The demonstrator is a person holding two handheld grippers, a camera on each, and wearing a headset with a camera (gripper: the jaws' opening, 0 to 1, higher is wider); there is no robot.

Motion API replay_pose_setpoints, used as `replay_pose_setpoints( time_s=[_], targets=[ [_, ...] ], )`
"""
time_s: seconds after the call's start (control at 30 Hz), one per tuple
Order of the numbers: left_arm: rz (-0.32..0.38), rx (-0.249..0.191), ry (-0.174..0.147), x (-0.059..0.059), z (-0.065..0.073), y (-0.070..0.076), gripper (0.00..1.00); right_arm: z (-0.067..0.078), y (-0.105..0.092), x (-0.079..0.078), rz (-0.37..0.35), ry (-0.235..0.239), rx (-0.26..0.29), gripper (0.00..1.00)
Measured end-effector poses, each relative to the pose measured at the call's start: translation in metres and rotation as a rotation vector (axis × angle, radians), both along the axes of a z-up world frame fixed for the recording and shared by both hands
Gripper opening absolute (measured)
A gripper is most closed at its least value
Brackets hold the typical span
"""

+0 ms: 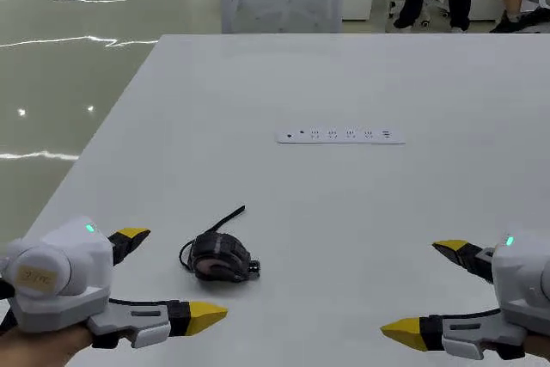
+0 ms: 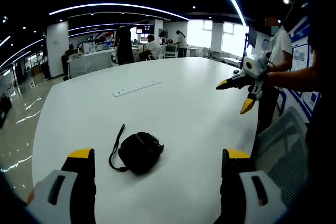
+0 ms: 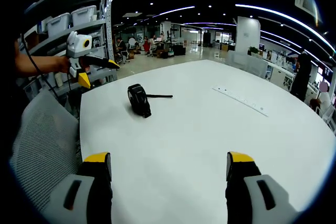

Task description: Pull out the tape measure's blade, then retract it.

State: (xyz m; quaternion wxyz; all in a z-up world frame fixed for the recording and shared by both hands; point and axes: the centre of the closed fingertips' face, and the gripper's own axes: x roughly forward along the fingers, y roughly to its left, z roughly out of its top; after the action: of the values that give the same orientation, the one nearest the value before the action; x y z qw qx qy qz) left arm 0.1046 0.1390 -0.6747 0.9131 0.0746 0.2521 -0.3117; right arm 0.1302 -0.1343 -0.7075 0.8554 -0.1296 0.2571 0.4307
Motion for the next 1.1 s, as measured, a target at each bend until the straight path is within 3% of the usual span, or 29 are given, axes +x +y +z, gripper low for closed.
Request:
replay_pose_setpoints(
  time_s=[1.1],
  targets=[
    [0.014, -0.007, -0.024, 0.0015, 0.0027, 0.0031, 0.99, 0.0045, -0.0037, -0.0004, 0.011, -0.018, -0.009, 0.94]
  ],
)
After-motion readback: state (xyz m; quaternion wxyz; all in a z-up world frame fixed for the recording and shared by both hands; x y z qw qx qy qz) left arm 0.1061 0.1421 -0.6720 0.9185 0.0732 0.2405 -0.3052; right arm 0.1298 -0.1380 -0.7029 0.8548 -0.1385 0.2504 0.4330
